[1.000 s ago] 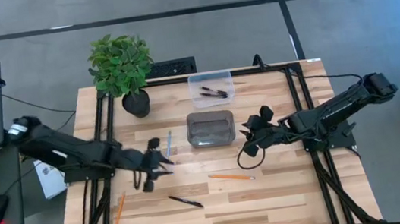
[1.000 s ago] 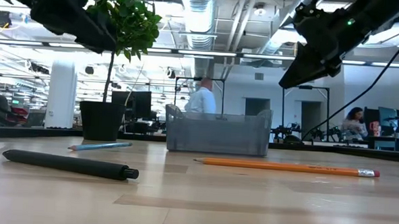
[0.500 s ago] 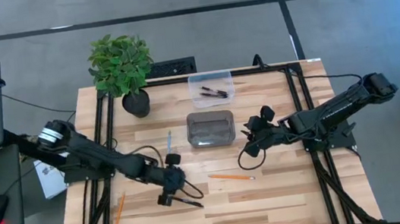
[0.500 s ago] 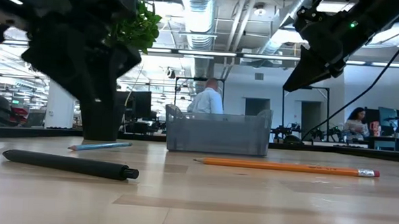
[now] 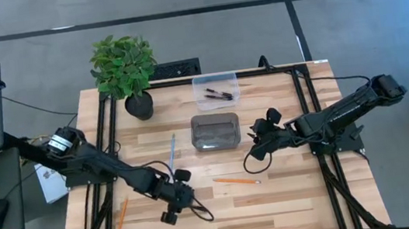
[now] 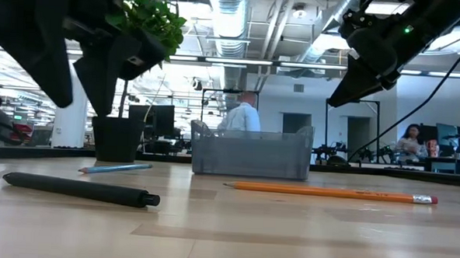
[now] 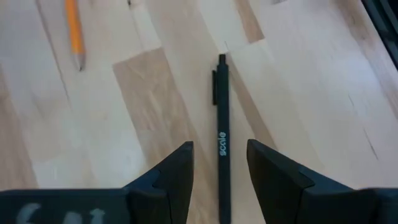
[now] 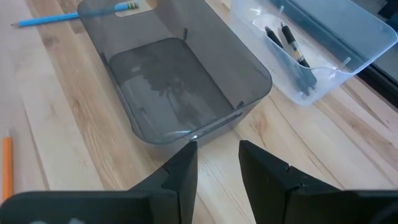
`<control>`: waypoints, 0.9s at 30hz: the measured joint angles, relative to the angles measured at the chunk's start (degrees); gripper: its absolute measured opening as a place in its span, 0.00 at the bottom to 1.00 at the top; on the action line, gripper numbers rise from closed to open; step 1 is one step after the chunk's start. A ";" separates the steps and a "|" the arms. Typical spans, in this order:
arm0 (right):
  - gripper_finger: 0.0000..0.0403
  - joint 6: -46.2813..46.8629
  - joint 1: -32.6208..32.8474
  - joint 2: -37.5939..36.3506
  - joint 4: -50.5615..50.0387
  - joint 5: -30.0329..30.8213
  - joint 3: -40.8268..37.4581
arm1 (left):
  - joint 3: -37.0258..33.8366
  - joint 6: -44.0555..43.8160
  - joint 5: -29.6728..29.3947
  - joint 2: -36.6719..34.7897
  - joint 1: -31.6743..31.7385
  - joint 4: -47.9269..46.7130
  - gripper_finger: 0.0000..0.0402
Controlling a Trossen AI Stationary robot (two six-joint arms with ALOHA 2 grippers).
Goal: Sort pens & pencils
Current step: Put the black pen into the transparent bin
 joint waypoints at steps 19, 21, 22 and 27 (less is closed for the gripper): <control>0.36 0.03 0.00 0.00 0.09 -0.11 0.02 | -0.07 -6.47 1.16 8.65 -1.04 -0.58 0.35; 0.36 0.03 0.00 0.00 0.08 -0.11 0.02 | 0.17 -7.11 1.07 9.72 -0.82 -0.78 0.35; 0.36 0.03 0.00 0.00 -0.01 -0.14 0.02 | 0.23 -7.64 1.13 10.16 -0.75 -0.83 0.35; 0.36 0.03 0.00 0.00 -0.04 -0.14 0.02 | 0.20 -10.46 1.17 10.78 -0.64 -0.59 0.35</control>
